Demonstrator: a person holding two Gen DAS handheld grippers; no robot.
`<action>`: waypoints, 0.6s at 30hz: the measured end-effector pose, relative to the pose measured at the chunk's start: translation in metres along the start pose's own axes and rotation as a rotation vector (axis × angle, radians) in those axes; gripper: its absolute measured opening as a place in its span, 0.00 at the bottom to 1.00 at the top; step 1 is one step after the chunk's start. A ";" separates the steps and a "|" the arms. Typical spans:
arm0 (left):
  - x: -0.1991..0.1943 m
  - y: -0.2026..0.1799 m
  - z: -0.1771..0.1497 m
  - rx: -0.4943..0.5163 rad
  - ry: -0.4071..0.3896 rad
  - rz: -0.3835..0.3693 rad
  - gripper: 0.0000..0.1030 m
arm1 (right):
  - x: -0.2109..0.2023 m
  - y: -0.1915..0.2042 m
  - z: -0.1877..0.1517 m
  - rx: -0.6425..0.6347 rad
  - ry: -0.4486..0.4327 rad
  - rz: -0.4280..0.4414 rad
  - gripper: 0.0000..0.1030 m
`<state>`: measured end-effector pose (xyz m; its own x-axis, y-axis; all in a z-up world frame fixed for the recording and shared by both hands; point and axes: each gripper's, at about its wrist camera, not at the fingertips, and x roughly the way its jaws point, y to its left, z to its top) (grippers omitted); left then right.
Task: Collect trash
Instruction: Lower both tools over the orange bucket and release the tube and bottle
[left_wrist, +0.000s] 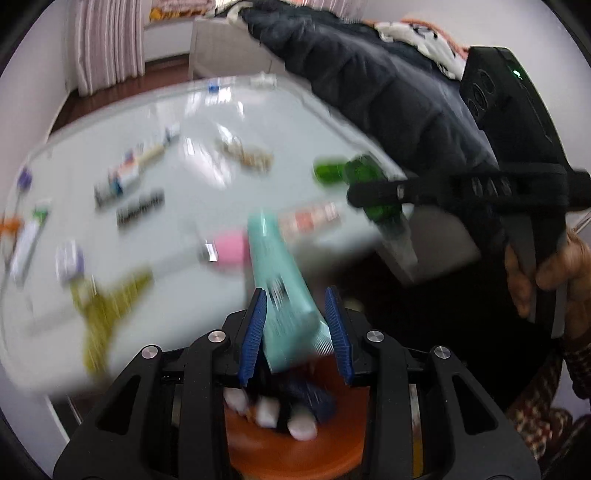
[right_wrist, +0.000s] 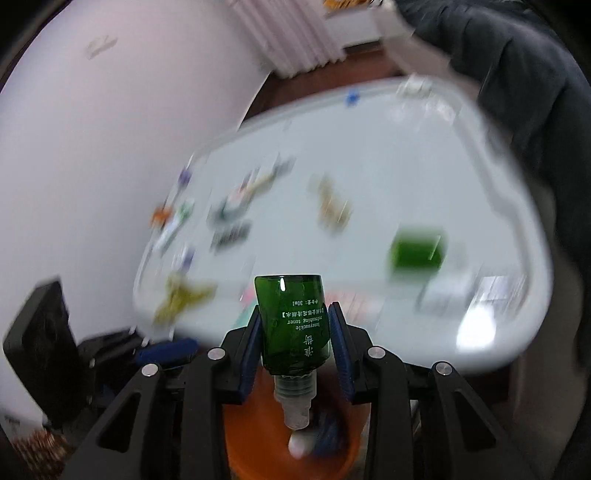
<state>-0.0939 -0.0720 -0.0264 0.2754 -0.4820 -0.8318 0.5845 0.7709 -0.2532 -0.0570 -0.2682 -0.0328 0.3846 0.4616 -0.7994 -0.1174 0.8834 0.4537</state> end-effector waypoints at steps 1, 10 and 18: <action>0.002 -0.002 -0.015 -0.017 0.030 -0.004 0.32 | 0.007 0.004 -0.018 -0.004 0.036 0.009 0.34; 0.012 0.000 -0.061 -0.095 0.122 0.061 0.31 | 0.041 0.008 -0.085 0.001 0.142 -0.036 0.34; 0.009 0.022 -0.056 -0.210 0.096 0.069 0.41 | 0.041 0.007 -0.104 -0.002 0.185 0.026 0.35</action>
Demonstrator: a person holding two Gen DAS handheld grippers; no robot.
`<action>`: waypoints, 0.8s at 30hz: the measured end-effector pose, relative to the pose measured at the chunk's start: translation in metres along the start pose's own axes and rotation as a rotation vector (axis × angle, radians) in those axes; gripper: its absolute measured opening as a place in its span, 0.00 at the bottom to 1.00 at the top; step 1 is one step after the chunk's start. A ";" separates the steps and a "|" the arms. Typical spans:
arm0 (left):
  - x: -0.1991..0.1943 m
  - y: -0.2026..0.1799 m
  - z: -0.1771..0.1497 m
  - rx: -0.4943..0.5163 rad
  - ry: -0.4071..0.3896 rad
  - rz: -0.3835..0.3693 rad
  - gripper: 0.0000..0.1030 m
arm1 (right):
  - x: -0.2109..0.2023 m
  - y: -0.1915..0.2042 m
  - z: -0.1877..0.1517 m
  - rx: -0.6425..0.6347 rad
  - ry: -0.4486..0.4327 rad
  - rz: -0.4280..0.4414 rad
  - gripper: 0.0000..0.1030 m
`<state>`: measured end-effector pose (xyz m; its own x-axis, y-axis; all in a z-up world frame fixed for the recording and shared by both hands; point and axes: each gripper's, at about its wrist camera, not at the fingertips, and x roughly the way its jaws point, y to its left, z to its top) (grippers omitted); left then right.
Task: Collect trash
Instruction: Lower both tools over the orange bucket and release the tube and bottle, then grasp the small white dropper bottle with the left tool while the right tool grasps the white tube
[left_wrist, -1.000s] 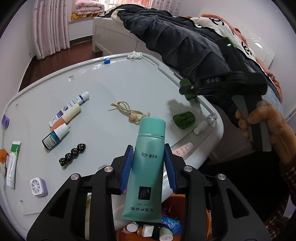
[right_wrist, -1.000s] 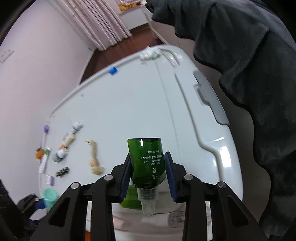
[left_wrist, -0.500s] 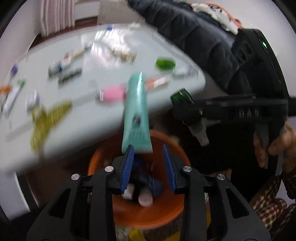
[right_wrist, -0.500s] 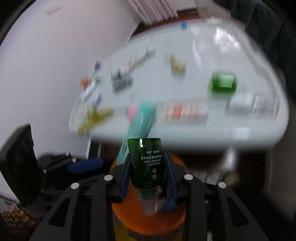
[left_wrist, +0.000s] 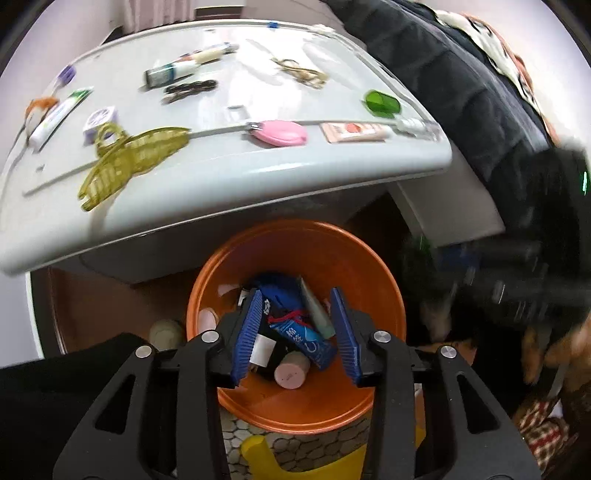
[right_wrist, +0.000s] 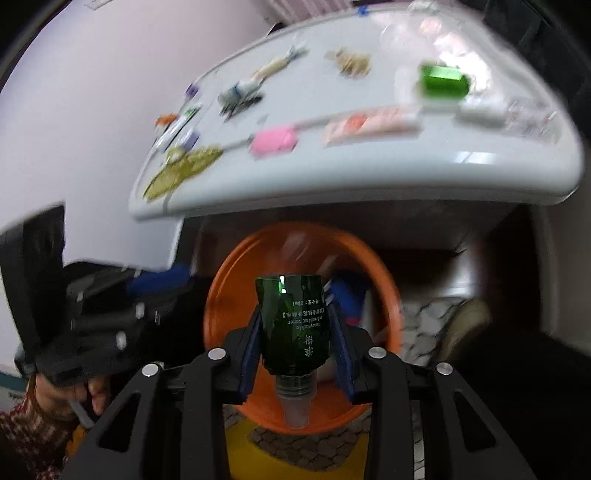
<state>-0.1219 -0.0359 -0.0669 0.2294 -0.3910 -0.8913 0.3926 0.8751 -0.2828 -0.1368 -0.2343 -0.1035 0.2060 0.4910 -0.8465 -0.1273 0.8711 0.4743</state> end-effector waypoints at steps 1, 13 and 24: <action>-0.003 0.004 0.002 -0.019 -0.011 0.005 0.43 | 0.007 0.001 -0.005 -0.005 0.029 0.003 0.40; -0.059 0.048 0.094 0.040 -0.223 0.067 0.50 | -0.065 0.027 0.069 -0.039 -0.177 0.021 0.84; 0.028 0.086 0.203 0.280 -0.113 0.161 0.50 | -0.106 0.051 0.157 -0.131 -0.452 0.025 0.91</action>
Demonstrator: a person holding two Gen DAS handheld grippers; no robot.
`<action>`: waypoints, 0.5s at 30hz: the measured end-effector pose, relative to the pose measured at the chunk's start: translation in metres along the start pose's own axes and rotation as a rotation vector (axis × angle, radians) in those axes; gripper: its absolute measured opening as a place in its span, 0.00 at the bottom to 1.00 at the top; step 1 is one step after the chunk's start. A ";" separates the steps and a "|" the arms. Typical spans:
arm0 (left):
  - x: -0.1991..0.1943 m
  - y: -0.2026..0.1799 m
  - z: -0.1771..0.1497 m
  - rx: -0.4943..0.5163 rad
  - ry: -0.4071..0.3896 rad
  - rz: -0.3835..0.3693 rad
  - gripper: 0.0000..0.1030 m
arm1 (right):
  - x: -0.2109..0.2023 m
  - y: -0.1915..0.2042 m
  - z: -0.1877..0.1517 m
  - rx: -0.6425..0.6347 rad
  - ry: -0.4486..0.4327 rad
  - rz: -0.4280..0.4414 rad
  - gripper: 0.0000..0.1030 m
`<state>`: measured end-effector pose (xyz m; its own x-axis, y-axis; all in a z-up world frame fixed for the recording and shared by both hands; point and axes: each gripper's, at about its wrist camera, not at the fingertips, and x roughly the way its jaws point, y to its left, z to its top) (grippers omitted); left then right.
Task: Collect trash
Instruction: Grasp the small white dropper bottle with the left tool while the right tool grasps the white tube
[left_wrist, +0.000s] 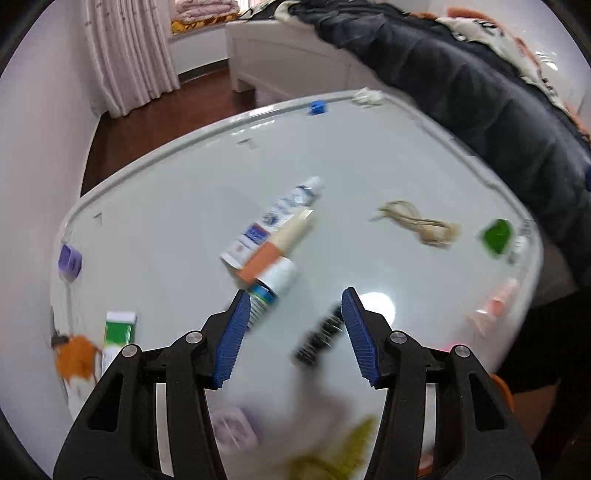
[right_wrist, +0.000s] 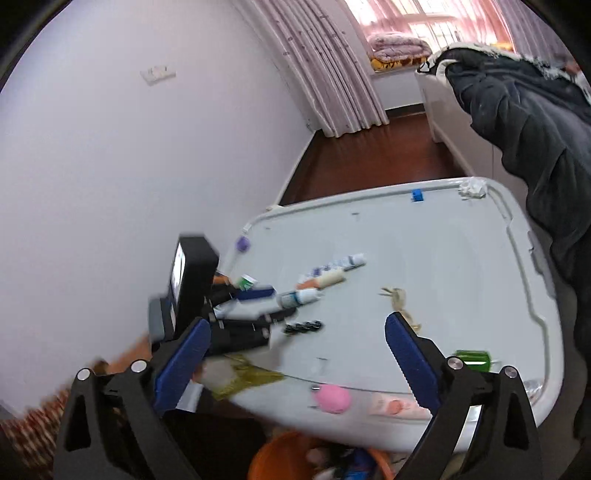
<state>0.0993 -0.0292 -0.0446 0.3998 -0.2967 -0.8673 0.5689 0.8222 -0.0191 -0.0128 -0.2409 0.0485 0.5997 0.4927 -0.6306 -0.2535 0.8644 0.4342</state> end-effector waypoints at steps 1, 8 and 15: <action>0.009 0.004 0.003 0.003 0.009 -0.008 0.50 | 0.007 -0.002 -0.002 -0.012 0.009 -0.016 0.91; 0.052 0.017 0.008 -0.002 0.121 0.049 0.51 | 0.030 -0.020 -0.007 0.026 0.085 -0.012 0.91; 0.044 0.023 0.003 -0.171 0.106 0.096 0.23 | 0.020 -0.024 -0.005 0.025 0.054 -0.033 0.91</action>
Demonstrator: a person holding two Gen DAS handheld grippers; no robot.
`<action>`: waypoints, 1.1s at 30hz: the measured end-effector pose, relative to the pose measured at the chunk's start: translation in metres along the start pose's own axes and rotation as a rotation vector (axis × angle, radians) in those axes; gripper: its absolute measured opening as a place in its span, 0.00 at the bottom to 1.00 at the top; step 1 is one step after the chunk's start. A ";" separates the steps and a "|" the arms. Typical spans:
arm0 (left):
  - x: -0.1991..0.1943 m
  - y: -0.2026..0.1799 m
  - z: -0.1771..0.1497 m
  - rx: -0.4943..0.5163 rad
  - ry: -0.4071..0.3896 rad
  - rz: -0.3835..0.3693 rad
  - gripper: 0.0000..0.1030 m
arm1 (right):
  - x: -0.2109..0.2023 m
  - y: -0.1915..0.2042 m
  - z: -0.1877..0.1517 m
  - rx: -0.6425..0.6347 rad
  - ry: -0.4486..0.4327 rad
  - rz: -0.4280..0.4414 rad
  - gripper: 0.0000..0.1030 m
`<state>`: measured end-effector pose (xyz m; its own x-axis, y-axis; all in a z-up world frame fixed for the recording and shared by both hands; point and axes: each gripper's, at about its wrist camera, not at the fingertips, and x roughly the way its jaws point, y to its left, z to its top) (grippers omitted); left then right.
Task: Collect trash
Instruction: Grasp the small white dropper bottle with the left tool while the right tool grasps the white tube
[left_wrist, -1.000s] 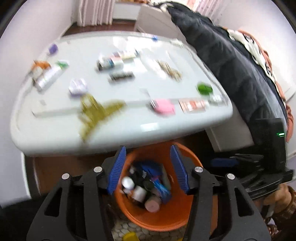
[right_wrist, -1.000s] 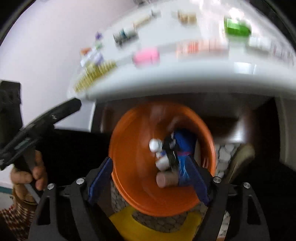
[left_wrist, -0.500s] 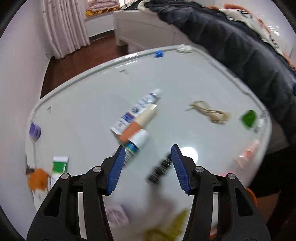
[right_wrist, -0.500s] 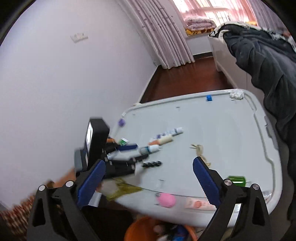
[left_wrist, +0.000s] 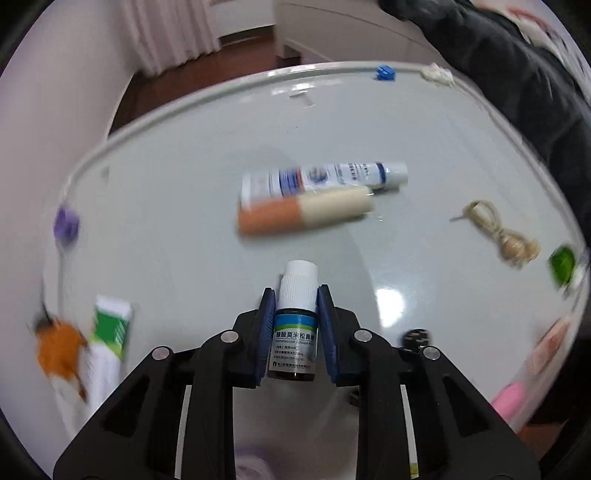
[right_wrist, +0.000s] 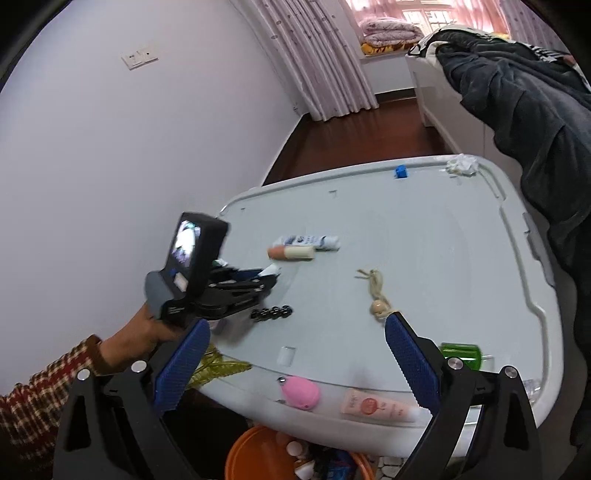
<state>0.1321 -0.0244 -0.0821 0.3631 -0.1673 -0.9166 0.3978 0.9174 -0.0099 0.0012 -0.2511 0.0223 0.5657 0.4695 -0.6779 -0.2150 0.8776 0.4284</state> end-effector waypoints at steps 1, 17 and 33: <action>-0.005 -0.002 -0.002 -0.006 -0.003 0.005 0.23 | 0.000 -0.002 0.001 0.005 -0.001 -0.005 0.91; -0.086 0.000 -0.037 -0.179 -0.178 -0.071 0.23 | 0.112 0.024 0.050 -0.451 0.092 -0.258 0.84; -0.096 0.009 -0.037 -0.191 -0.206 -0.146 0.23 | 0.259 0.022 0.088 -0.520 0.329 -0.231 0.39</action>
<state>0.0697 0.0135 -0.0087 0.4842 -0.3541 -0.8001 0.2997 0.9262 -0.2285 0.2136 -0.1186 -0.0913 0.3883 0.1959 -0.9005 -0.5205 0.8530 -0.0389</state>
